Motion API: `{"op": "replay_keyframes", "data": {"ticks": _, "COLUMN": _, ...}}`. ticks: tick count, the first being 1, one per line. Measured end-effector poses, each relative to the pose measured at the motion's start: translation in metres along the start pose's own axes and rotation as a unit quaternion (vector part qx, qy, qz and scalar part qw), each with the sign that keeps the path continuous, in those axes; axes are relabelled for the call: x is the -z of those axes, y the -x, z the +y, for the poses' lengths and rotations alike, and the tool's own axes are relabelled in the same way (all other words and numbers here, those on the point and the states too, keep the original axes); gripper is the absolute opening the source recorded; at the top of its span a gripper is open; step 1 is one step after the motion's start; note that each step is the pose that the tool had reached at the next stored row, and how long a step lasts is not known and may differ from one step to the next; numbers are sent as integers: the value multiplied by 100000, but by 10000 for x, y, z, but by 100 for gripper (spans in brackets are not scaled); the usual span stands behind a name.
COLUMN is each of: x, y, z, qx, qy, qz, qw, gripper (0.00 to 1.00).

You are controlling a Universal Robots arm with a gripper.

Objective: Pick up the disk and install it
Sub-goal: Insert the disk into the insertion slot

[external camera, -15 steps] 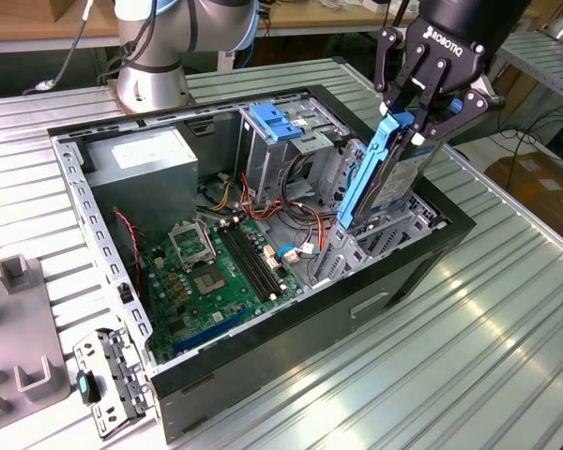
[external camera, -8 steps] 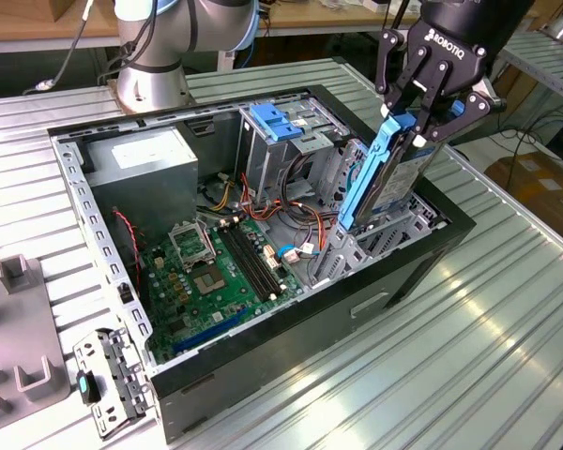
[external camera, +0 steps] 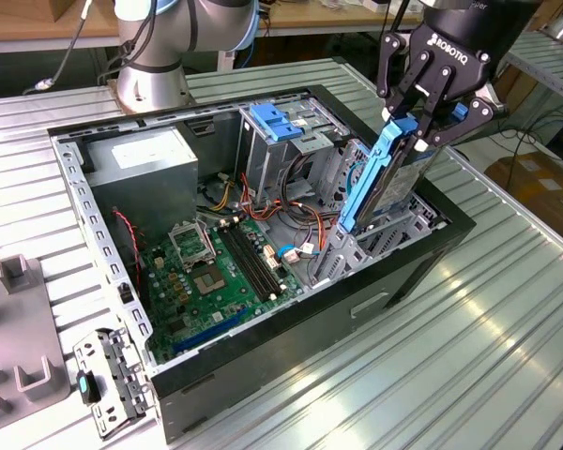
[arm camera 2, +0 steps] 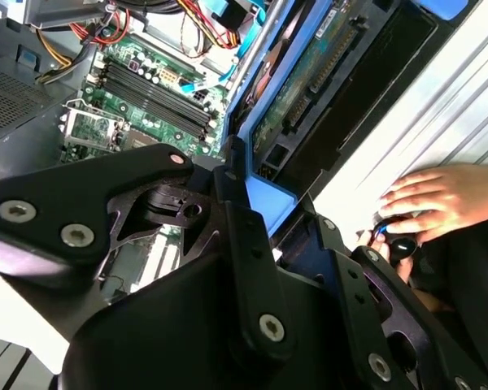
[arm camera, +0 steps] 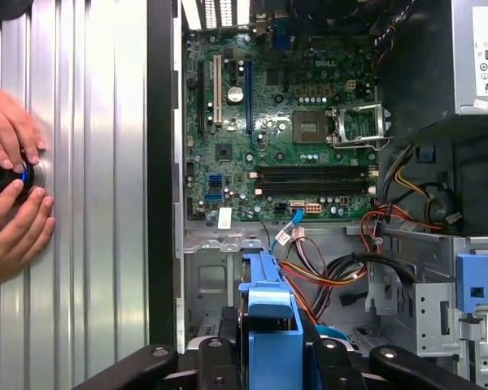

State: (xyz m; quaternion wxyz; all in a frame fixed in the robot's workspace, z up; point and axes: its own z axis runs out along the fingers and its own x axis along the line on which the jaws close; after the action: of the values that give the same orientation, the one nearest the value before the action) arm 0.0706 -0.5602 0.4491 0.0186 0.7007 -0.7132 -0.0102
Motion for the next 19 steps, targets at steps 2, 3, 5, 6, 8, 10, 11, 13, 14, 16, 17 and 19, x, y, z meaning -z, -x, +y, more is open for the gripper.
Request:
{"op": "replay_keyframes", "data": {"ticks": 2, "x": 8, "y": 1, "z": -1, "qx": -13, "qy": -5, "qz": 388, "qw": 99999, "gripper": 37}}
{"op": "replay_keyframes", "data": {"ticks": 3, "x": 7, "y": 1, "z": -1, "qx": -27, "qy": -7, "qz": 654, "qw": 99998, "gripper": 37}}
{"op": "replay_keyframes", "data": {"ticks": 5, "x": 7, "y": 1, "z": 0, "qx": -62, "qy": -18, "qz": 1196, "qw": 99993, "gripper": 37}}
{"op": "replay_keyframes", "data": {"ticks": 6, "x": 6, "y": 0, "z": 0, "qx": -71, "qy": -15, "qz": 1303, "qw": 99991, "gripper": 37}}
{"op": "replay_keyframes", "data": {"ticks": 8, "x": -3, "y": 4, "z": -1, "qx": -151, "qy": 53, "qz": 1299, "qw": 99991, "gripper": 37}}
{"op": "replay_keyframes", "data": {"ticks": 10, "x": -8, "y": 11, "z": -3, "qx": -264, "qy": 72, "qz": 1290, "qw": 99991, "gripper": 37}}
{"op": "replay_keyframes", "data": {"ticks": 11, "x": -11, "y": 13, "z": -3, "qx": -275, "qy": 78, "qz": 1298, "qw": 99991, "gripper": 37}}
{"op": "replay_keyframes", "data": {"ticks": 13, "x": -18, "y": 14, "z": -4, "qx": -290, "qy": 80, "qz": 1298, "qw": 99991, "gripper": 37}}
{"op": "replay_keyframes", "data": {"ticks": 14, "x": -24, "y": 14, "z": -4, "qx": -289, "qy": 82, "qz": 1302, "qw": 99991, "gripper": 37}}
{"op": "replay_keyframes", "data": {"ticks": 16, "x": -39, "y": 14, "z": -4, "qx": -292, "qy": 81, "qz": 1299, "qw": 99991, "gripper": 37}}
{"op": "replay_keyframes", "data": {"ticks": 17, "x": -40, "y": 14, "z": -4, "qx": -293, "qy": 83, "qz": 1303, "qw": 99991, "gripper": 37}}
{"op": "replay_keyframes", "data": {"ticks": 19, "x": -41, "y": 14, "z": -4, "qx": -292, "qy": 82, "qz": 1307, "qw": 99991, "gripper": 37}}
